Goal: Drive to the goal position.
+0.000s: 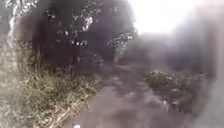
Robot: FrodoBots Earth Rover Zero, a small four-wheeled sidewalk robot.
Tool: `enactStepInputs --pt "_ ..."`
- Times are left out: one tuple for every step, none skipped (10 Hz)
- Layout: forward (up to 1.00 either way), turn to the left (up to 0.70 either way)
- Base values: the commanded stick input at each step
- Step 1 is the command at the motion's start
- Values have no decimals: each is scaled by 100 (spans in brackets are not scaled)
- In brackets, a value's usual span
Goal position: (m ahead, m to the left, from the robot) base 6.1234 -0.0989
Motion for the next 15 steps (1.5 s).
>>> enactStepInputs --pt "70 0" --pt "70 0" --pt "70 0" --pt "70 0" --pt "70 0" --pt "70 0" --pt "70 -6" --pt "70 -30" --pt "70 -19" --pt "70 0" --pt "70 0" --pt "70 0" --pt "70 0" --pt "70 0" --pt "70 0"
